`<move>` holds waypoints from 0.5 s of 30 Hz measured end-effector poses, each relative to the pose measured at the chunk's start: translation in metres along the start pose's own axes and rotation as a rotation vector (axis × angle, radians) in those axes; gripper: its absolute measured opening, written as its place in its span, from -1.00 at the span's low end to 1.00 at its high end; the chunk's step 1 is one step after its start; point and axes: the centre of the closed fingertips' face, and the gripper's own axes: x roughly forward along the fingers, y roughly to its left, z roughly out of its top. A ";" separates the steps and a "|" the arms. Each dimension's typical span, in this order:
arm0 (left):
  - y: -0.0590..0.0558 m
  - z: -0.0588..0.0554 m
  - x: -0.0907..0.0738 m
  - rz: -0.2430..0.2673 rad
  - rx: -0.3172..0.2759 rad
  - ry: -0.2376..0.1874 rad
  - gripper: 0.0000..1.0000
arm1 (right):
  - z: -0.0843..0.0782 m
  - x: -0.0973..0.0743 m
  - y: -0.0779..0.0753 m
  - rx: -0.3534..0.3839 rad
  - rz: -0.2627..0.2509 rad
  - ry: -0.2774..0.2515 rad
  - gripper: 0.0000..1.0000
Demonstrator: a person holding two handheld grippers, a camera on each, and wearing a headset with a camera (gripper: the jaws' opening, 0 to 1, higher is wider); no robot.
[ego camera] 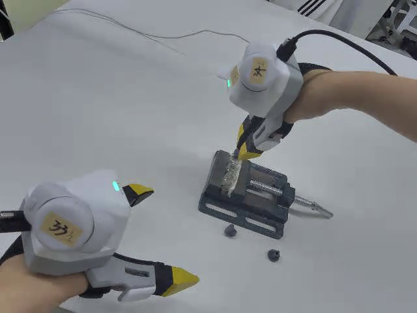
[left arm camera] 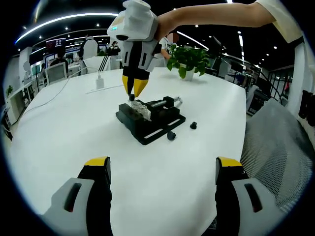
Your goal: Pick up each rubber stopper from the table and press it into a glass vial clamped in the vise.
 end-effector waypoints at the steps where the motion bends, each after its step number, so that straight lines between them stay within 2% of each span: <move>1: 0.000 0.000 0.000 -0.001 -0.002 0.000 0.72 | -0.001 0.001 0.000 -0.002 0.001 0.004 -0.87; 7: 0.000 -0.002 0.001 -0.001 -0.003 0.006 0.72 | 0.001 0.000 0.000 0.048 0.008 0.018 -0.88; 15: -0.002 -0.001 0.001 -0.009 -0.004 0.004 0.71 | 0.002 0.002 -0.002 0.169 0.018 0.037 -0.90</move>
